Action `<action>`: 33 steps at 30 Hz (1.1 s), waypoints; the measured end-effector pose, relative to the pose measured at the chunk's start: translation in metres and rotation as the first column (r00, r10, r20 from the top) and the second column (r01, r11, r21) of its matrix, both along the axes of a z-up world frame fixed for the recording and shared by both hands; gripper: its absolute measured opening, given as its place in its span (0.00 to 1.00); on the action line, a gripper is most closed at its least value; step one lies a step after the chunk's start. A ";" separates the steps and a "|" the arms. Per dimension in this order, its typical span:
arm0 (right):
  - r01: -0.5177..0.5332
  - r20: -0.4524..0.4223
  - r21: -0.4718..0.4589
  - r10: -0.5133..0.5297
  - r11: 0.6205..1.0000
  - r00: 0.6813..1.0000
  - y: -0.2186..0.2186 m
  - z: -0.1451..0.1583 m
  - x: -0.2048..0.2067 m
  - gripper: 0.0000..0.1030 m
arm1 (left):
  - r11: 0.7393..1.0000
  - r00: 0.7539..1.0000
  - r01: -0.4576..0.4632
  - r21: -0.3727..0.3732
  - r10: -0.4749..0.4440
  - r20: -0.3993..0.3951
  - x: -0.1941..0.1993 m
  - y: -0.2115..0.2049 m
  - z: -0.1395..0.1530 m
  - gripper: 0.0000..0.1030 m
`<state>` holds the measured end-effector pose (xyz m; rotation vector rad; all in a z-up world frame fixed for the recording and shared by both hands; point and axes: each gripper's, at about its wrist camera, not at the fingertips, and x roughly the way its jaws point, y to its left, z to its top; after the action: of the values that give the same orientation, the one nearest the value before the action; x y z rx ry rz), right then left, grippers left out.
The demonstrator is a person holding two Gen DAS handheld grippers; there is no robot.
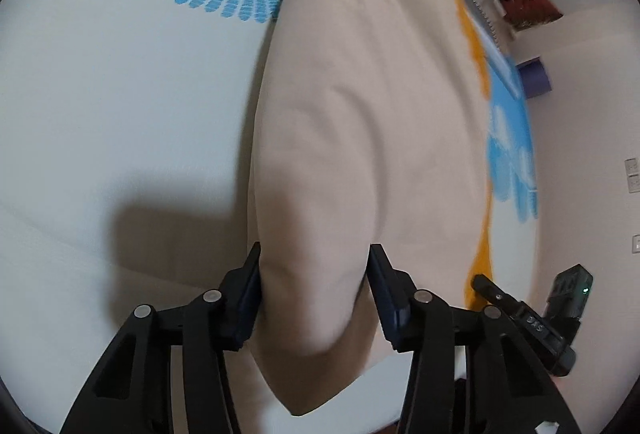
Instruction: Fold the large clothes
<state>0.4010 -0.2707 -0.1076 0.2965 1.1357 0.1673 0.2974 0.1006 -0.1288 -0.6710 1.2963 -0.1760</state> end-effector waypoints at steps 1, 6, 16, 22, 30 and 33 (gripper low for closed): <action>-0.005 0.020 -0.008 0.006 1.000 1.000 0.000 0.004 0.000 0.40 | 0.999 1.000 0.017 0.031 -0.017 0.004 -0.001 -0.005 0.002 0.44; -0.038 -0.021 -0.112 0.035 0.993 0.999 0.001 -0.008 0.005 0.38 | 0.992 0.999 0.038 0.124 -0.037 -0.008 -0.013 -0.015 0.007 0.47; 0.040 -0.007 -0.397 -0.047 0.917 0.999 -0.011 0.008 -0.015 0.26 | 0.967 0.999 0.032 0.252 -0.023 -0.038 -0.049 -0.020 0.024 0.44; 0.142 0.423 -0.399 0.044 0.906 0.905 0.006 0.111 -0.088 0.41 | 0.795 0.959 -0.099 0.599 -0.084 0.270 -0.110 -0.053 0.110 0.91; 0.149 0.615 -0.380 0.129 0.913 0.778 0.041 0.145 -0.204 0.93 | 0.792 0.885 -0.167 0.588 -0.143 0.443 -0.196 -0.080 0.148 0.99; 0.148 0.564 -0.353 0.084 0.924 0.822 0.040 0.132 -0.228 0.93 | 0.813 0.886 -0.159 0.561 -0.133 0.443 -0.214 -0.092 0.147 0.99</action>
<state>0.1727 -0.2308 0.0242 -0.0915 0.5382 -0.0057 0.0832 0.0089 0.0180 -0.0828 0.8035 0.0808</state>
